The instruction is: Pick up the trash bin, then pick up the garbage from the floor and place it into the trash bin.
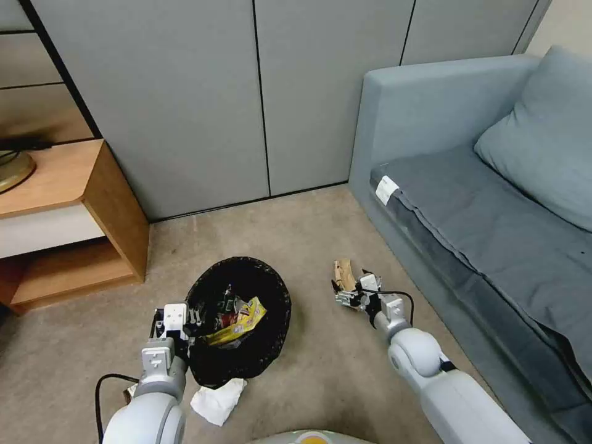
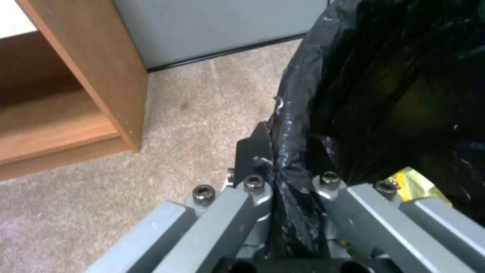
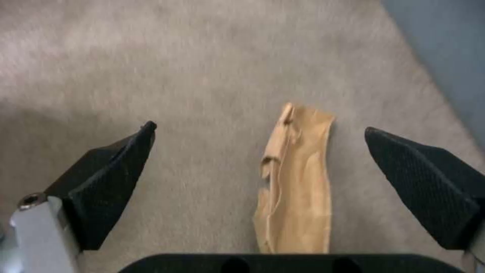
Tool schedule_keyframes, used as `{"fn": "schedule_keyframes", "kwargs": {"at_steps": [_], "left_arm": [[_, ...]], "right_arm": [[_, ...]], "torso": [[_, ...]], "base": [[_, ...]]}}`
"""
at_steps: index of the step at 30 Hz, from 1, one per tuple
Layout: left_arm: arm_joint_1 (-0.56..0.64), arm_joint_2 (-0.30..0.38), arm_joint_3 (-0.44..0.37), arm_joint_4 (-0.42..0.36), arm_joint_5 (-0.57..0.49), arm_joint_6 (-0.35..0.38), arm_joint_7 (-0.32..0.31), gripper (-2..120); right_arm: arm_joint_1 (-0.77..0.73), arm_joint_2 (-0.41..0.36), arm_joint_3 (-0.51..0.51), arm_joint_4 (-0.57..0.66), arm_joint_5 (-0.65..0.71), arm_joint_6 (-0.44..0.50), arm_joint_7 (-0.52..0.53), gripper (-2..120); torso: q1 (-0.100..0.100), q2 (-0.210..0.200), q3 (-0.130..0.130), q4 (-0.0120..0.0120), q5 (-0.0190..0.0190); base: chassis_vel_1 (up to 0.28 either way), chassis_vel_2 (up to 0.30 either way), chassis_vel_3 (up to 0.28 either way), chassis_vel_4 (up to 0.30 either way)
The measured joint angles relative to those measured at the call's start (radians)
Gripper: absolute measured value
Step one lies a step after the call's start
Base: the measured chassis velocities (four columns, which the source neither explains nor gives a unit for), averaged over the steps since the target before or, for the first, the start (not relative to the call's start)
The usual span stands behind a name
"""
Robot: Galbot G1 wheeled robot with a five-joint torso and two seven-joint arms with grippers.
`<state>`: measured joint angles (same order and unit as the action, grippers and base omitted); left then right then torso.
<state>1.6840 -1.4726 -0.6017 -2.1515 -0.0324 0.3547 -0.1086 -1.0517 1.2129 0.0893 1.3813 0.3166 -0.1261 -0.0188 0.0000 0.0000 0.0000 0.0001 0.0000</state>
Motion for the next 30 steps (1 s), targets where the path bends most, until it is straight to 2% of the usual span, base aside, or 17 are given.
{"fn": "schedule_keyframes", "kwargs": {"at_steps": [4,8,9,10,11,12,19,22,23,25,26,29,30], "left_arm": [[-0.002,0.001,0.000,0.008,0.000,0.000,0.000,1],[-0.003,0.001,0.000,0.010,0.000,0.000,0.000,1],[-0.004,0.001,0.001,0.012,0.000,0.000,0.000,1],[-0.004,0.001,0.001,0.012,0.000,0.000,0.000,1],[-0.004,0.000,0.002,0.013,0.000,-0.001,0.000,1],[-0.003,0.000,0.003,0.013,0.000,-0.001,-0.001,1],[0.002,0.000,0.003,0.013,0.000,-0.002,-0.002,1],[0.003,0.000,0.003,0.011,0.001,-0.003,-0.002,1],[0.003,0.000,0.003,0.011,0.001,-0.003,-0.002,1],[0.005,-0.002,0.003,0.010,0.003,-0.004,-0.003,1],[0.005,-0.002,0.003,0.010,0.003,-0.004,-0.003,1],[0.009,-0.004,0.004,0.007,0.003,-0.005,-0.003,1],[0.009,-0.004,0.004,0.007,0.003,-0.005,-0.003,1]], "right_arm": [[0.055,0.038,-0.001,-0.152,-0.003,-0.001,-0.063,100],[0.078,0.049,0.004,-0.217,-0.005,0.002,-0.084,100],[0.105,0.062,0.012,-0.287,-0.007,0.013,-0.106,100],[0.105,0.062,0.012,-0.287,-0.007,0.013,-0.106,100],[0.139,0.081,0.024,-0.369,-0.011,0.027,-0.129,100],[0.153,0.089,0.030,-0.397,-0.016,0.032,-0.139,100],[0.196,0.115,0.050,-0.491,-0.040,0.066,-0.164,99],[0.211,0.121,0.053,-0.519,-0.050,0.085,-0.169,86],[0.211,0.121,0.053,-0.519,-0.050,0.085,-0.169,86],[0.222,0.124,0.054,-0.538,-0.057,0.108,-0.174,74],[0.222,0.124,0.054,-0.538,-0.057,0.108,-0.174,74],[0.226,0.124,0.054,-0.539,-0.058,0.115,-0.176,61],[0.226,0.124,0.054,-0.539,-0.058,0.115,-0.176,61]], "torso": [[0.000,0.000,0.000,-0.0001,0.0000],[0.000,0.000,0.000,-0.0001,0.0000],[0.000,0.000,0.000,-0.0001,-0.0002],[0.000,0.000,0.000,-0.0001,-0.0002],[0.000,0.000,0.000,-0.0001,0.0000],[0.000,0.000,0.000,-0.0001,-0.0001],[0.000,0.000,0.000,0.0000,0.0000],[0.000,0.000,0.000,-0.0001,-0.0001],[0.000,0.000,0.000,-0.0001,-0.0001],[0.000,0.000,0.000,-0.0001,0.0000],[0.000,0.000,0.000,-0.0001,0.0000],[0.000,0.000,0.000,-0.0001,0.0000],[0.000,0.000,0.000,-0.0001,0.0000]], "base": [[0.000,0.000,0.000,0.000],[0.000,0.000,0.000,0.000],[0.000,0.000,0.000,0.000],[0.000,0.000,0.000,0.000],[0.000,0.000,0.000,0.000],[0.000,0.000,0.000,0.000],[0.000,0.000,0.000,0.000],[0.000,0.000,0.000,0.000],[0.000,0.000,0.000,0.000],[0.000,0.000,0.000,0.000],[0.000,0.000,0.000,0.000],[0.000,0.000,0.000,0.000],[0.000,0.000,0.000,0.000]]}}
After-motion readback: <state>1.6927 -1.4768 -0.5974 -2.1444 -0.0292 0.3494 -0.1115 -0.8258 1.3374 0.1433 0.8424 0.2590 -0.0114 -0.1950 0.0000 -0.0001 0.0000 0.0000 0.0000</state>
